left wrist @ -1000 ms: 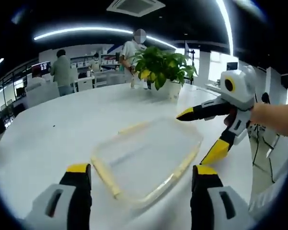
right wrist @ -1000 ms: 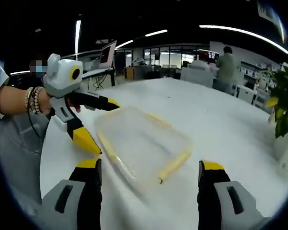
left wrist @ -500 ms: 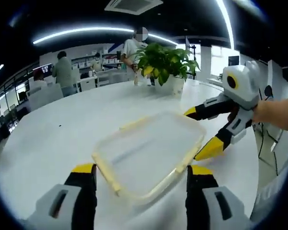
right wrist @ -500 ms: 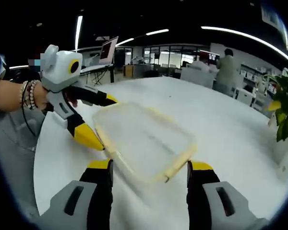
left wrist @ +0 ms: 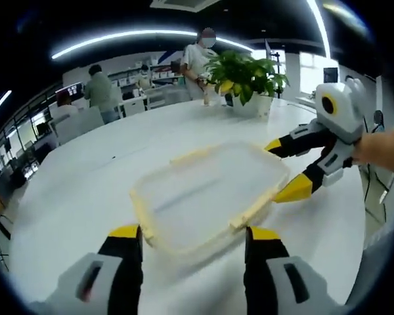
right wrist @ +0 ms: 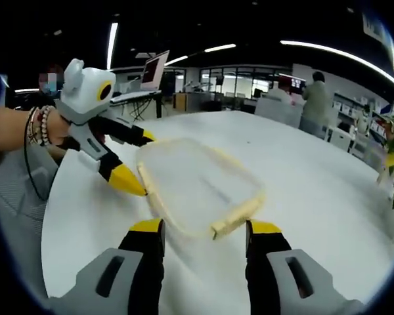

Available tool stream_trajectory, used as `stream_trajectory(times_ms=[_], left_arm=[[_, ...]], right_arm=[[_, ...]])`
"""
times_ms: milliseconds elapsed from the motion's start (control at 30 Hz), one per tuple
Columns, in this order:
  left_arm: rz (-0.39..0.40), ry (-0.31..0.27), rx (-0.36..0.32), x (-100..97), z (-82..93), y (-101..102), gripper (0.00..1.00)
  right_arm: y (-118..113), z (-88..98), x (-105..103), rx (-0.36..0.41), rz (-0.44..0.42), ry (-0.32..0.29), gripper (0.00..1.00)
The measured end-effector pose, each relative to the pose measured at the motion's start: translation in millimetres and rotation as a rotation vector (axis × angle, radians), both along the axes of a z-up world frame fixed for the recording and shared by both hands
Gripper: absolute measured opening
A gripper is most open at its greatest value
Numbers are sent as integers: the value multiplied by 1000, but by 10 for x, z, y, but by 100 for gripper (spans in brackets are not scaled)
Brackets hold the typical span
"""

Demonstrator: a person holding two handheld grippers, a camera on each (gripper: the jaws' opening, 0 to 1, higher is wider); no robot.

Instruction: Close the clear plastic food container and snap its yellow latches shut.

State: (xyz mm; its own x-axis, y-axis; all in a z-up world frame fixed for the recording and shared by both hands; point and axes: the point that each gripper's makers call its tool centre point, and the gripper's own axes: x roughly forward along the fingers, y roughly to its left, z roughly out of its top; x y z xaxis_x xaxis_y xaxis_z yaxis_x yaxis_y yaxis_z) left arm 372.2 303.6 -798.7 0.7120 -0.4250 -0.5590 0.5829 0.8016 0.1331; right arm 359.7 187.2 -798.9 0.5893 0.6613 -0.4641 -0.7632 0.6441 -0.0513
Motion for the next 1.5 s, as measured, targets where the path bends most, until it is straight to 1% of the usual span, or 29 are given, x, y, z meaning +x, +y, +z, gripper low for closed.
stream_trajectory(times_ms=[33, 67, 133, 300, 467, 600, 667, 900, 1067, 1133, 1233, 1267, 1300, 1333, 1400, 1500], left_arm=[[2, 0, 10, 9, -8, 35, 51], [-2, 3, 6, 12, -9, 51, 51], [15, 4, -4, 50, 4, 126, 51], [36, 8, 19, 168, 2, 306, 51], [46, 11, 31, 289, 0, 414, 50], [51, 9, 26, 417, 0, 461, 50], [52, 10, 26, 473, 0, 479, 50], [43, 5, 31, 767, -7, 498, 50], [26, 5, 52, 916, 1, 490, 50], [26, 3, 44, 1001, 5, 511, 50], [21, -2, 44, 1037, 3, 497, 50], [18, -4, 46, 1050, 2, 494, 50], [15, -1, 47, 1064, -7, 488, 50], [12, 0, 49, 1074, -18, 478, 50], [4, -2, 56, 1081, -29, 465, 50], [12, 1, 42, 1093, -24, 464, 49]], right_arm=[[31, -1, 21, -2, 3, -1, 47], [63, -2, 44, -3, 6, -1, 47], [134, -2, 91, -5, 13, -1, 47], [318, -2, 223, -2, 25, -3, 47], [430, 2, 375, -2, 33, -2, 47], [468, 5, 491, 11, 24, 4, 47], [486, 5, 544, 16, 25, 0, 47], [510, 10, 826, 17, 14, -2, 47], [507, 8, 976, 20, 4, -11, 47], [510, 13, 1050, 25, 1, -13, 47], [500, 10, 1124, 39, -7, -7, 46], [498, 6, 1131, 41, -8, -3, 44], [493, -26, 1138, 45, -17, 30, 44], [492, -14, 1166, 43, -15, 9, 43], [492, -21, 1189, 33, -19, -3, 44], [491, -23, 1199, 42, -26, 16, 44]])
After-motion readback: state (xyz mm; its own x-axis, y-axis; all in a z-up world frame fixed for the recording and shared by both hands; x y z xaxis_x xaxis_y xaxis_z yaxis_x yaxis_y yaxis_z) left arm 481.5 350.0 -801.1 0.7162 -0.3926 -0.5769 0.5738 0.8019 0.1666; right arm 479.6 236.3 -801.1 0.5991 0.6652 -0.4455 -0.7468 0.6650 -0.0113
